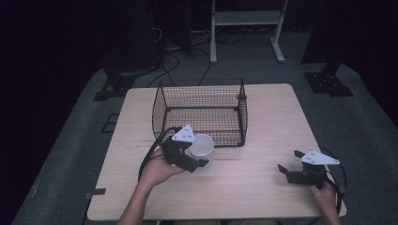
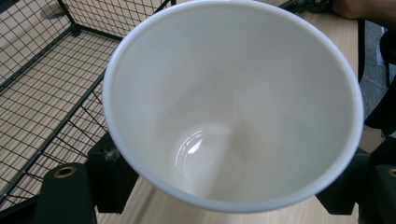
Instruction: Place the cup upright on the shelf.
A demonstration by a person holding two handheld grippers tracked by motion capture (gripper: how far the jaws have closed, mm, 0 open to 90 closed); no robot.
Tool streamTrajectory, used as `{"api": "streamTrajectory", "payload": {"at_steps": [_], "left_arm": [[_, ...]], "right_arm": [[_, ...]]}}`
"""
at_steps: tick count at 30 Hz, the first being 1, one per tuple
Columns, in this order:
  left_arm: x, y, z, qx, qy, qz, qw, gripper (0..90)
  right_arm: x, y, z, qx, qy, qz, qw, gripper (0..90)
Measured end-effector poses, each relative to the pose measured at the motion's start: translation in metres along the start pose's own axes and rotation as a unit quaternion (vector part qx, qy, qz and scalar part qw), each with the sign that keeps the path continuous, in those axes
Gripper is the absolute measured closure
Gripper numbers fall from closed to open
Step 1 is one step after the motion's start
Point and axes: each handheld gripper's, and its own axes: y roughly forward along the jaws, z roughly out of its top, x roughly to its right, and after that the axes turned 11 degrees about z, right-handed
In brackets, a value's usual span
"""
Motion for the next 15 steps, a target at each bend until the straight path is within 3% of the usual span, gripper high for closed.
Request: {"api": "streamTrajectory", "payload": {"at_steps": [15], "left_arm": [[-0.016,-0.01,0.033,0.004,0.015,0.003,0.9999,21.3]], "right_arm": [[0.0,0.0,0.0,0.0,0.001,0.001,1.0,13.1]]}}
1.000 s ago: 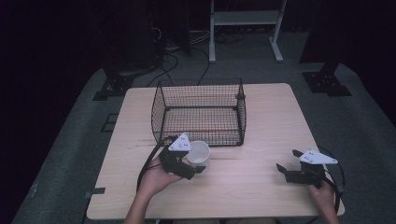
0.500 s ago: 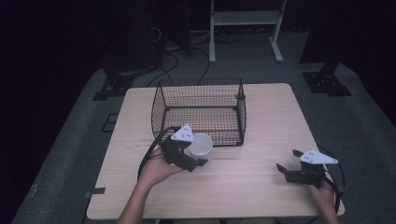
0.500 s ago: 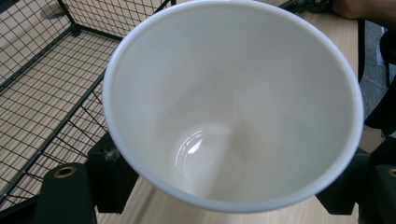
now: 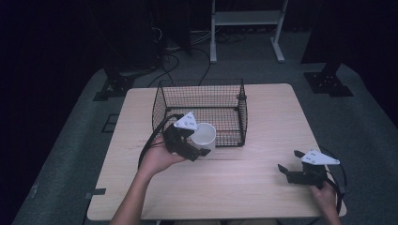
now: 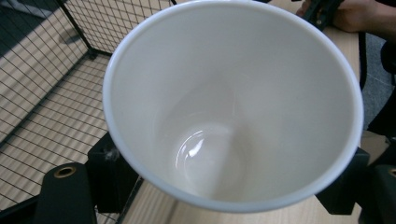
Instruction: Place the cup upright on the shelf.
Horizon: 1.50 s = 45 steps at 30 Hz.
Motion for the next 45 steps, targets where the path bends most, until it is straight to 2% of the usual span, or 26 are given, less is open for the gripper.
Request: {"api": "streamTrajectory", "payload": {"at_steps": [19,25,28,37,45], "left_arm": [[-0.023,-0.005,0.031,-0.002,0.017,-0.007,0.9998,21.3],[-0.036,-0.002,0.04,-0.002,0.015,-0.016,0.9998,21.3],[-0.042,-0.001,0.045,-0.005,0.017,-0.012,0.9998,21.3],[-0.065,0.008,0.051,-0.014,0.004,-0.004,0.9999,21.3],[-0.084,0.024,0.049,-0.023,-0.01,0.0,0.9997,21.3]], "right_arm": [[0.0,0.0,0.0,0.001,-0.001,0.0,1.0,13.1],[0.0,0.0,0.0,0.002,0.0,0.0,1.0,13.1],[0.0,0.0,0.0,0.002,0.0,0.0,1.0,13.1],[0.0,0.0,0.0,0.003,-0.001,0.002,1.0,13.1],[0.0,0.0,0.0,0.003,-0.002,0.002,1.0,13.1]]}}
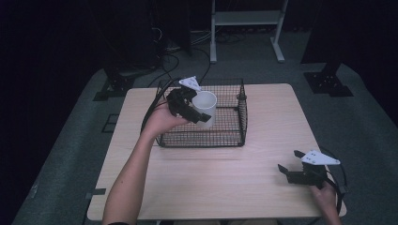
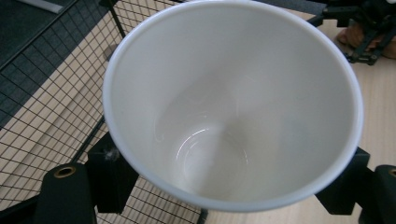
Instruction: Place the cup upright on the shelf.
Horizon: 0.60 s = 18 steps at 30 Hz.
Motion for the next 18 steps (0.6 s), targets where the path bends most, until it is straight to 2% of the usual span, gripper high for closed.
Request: {"api": "streamTrajectory", "payload": {"at_steps": [3,10,18], "left_arm": [[-0.006,0.008,-0.001,-0.005,-0.004,0.001,1.0,21.3],[-0.02,0.032,-0.008,-0.021,-0.027,-0.003,0.9994,21.3],[-0.028,0.051,-0.013,-0.034,-0.037,-0.002,0.9987,21.3]], "right_arm": [[0.0,0.0,0.0,0.0,0.0,0.0,1.0,13.1],[0.0,0.0,0.0,0.0,0.0,0.001,1.0,13.1],[0.001,0.0,0.0,0.002,0.001,0.002,1.0,13.1]]}}
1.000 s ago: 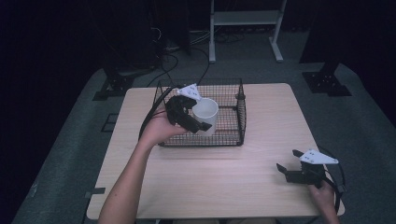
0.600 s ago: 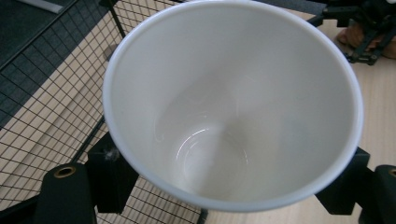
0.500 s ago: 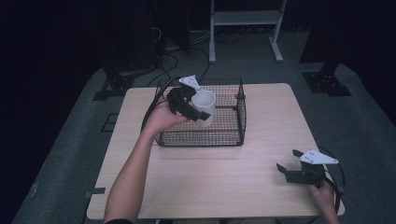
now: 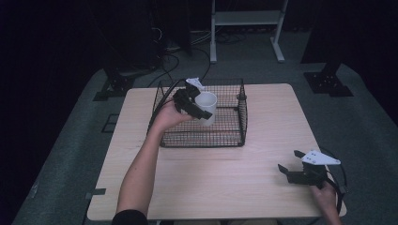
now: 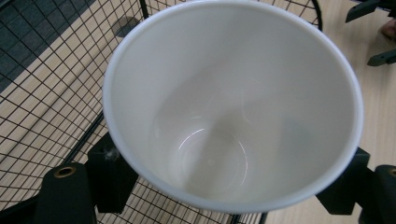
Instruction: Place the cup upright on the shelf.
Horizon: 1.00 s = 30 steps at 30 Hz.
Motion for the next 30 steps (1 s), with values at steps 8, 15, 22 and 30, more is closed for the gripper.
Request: {"api": "streamTrajectory", "payload": {"at_steps": [8,15,22,30], "left_arm": [[-0.01,0.019,-0.006,-0.014,-0.015,-0.003,0.9998,21.2],[-0.014,0.035,-0.009,-0.021,-0.025,-0.009,0.9994,21.2],[-0.018,0.047,-0.012,-0.032,-0.029,-0.007,0.999,21.2],[-0.019,0.056,-0.014,-0.047,-0.03,-0.01,0.9984,21.2]], "right_arm": [[0.0,0.0,0.0,0.001,0.0,0.001,1.0,13.1],[0.0,0.0,0.0,0.001,-0.001,0.002,1.0,13.1],[0.0,0.0,0.0,0.002,0.0,0.002,1.0,13.1],[0.0,-0.001,0.0,0.002,0.0,0.003,1.0,13.1]]}}
